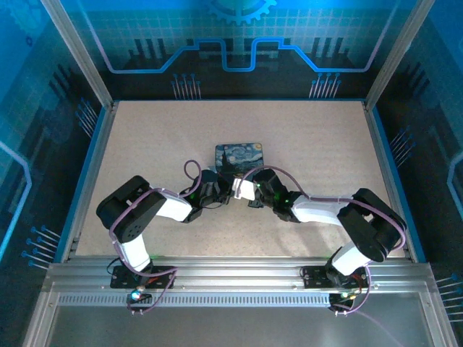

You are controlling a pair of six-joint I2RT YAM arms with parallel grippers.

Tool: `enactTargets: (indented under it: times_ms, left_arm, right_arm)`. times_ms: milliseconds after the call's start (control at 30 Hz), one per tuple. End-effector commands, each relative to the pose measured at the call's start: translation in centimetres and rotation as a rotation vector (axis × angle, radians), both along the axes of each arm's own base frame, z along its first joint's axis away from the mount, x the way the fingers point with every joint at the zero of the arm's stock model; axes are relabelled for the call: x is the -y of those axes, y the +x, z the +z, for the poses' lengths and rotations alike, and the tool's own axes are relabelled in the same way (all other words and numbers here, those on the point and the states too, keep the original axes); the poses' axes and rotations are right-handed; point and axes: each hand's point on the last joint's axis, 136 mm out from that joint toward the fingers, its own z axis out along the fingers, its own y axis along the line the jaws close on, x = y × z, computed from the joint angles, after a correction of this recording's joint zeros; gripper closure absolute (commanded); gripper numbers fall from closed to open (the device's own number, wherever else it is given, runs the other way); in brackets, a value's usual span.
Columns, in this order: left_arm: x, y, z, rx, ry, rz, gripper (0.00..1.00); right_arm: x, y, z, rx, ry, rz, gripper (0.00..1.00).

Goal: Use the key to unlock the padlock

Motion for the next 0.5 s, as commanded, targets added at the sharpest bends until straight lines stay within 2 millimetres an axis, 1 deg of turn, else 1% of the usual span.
enactTargets:
  times_ms: [0,100,267,467]
  left_arm:
    - [1.1,0.5,3.5,0.083,-0.064,-0.022,1.0]
    - [1.1,0.5,3.6,0.086,-0.064,-0.022,1.0]
    - [1.1,0.5,3.6,0.086,-0.064,-0.022,1.0]
    - [1.1,0.4,3.3,0.083,-0.057,-0.023,1.0]
  right_arm:
    - [-1.4,1.0,3.1,0.027,0.109,-0.044,1.0]
    - [-1.7,1.1,3.7,0.002,0.162,-0.067,1.0]
    - [-2.5,1.0,4.1,-0.087,0.281,-0.123,1.0]
    - [-3.0,0.6,3.0,-0.173,0.38,-0.166,1.0]
